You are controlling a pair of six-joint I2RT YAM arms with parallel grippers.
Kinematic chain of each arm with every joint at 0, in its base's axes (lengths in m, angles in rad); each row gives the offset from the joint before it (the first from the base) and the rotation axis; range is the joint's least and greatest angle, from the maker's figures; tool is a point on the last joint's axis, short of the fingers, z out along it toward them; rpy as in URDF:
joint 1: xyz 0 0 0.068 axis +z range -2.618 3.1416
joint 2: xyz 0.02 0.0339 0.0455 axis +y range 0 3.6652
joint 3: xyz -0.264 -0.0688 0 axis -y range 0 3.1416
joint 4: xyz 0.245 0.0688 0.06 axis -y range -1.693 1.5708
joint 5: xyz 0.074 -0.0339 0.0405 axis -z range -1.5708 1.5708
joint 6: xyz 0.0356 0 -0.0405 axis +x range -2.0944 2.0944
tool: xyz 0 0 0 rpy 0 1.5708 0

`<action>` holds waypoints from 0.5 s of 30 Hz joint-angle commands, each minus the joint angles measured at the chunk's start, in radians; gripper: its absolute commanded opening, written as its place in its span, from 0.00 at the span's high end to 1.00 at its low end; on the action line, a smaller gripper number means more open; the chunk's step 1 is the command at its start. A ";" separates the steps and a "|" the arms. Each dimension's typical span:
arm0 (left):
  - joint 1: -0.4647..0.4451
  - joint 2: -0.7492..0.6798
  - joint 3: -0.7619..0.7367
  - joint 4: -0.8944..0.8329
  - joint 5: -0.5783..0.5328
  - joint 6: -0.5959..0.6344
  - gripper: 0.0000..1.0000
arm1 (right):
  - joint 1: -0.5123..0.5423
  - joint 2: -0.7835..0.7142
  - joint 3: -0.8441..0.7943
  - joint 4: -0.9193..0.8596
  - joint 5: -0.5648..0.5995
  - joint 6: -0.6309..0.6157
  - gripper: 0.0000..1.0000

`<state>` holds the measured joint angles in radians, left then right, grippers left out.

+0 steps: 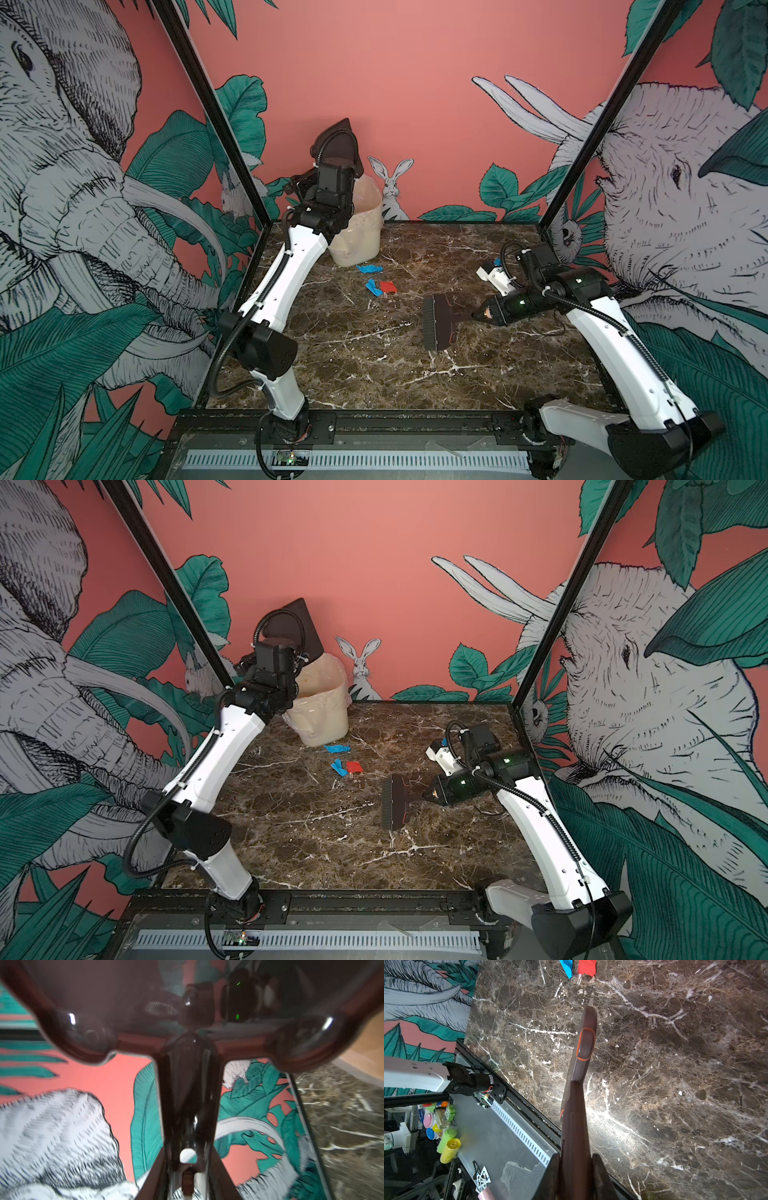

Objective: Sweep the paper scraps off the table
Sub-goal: 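Tip the dustpan over the beige bin with the left gripper, then lower the dustpan with the left gripper while the right brush nears the scraps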

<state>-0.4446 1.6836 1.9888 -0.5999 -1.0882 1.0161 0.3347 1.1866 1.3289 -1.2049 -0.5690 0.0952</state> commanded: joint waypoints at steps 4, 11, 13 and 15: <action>-0.101 -0.166 -0.063 -0.446 0.151 -0.600 1.00 | 0.088 0.082 -0.010 0.253 -0.068 0.133 1.00; -0.194 -0.353 -0.344 -0.531 0.300 -0.914 1.00 | 0.191 0.231 0.019 0.494 -0.075 0.264 1.00; -0.207 -0.397 -0.412 -0.546 0.312 -0.970 1.00 | 0.204 0.286 0.037 0.560 -0.092 0.305 1.00; -0.207 -0.432 -0.460 -0.557 0.327 -1.004 1.00 | 0.211 0.333 0.054 0.621 -0.104 0.344 1.00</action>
<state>-0.6456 1.3121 1.5688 -1.0996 -0.8062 0.1791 0.5369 1.4918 1.3399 -0.7547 -0.6262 0.3588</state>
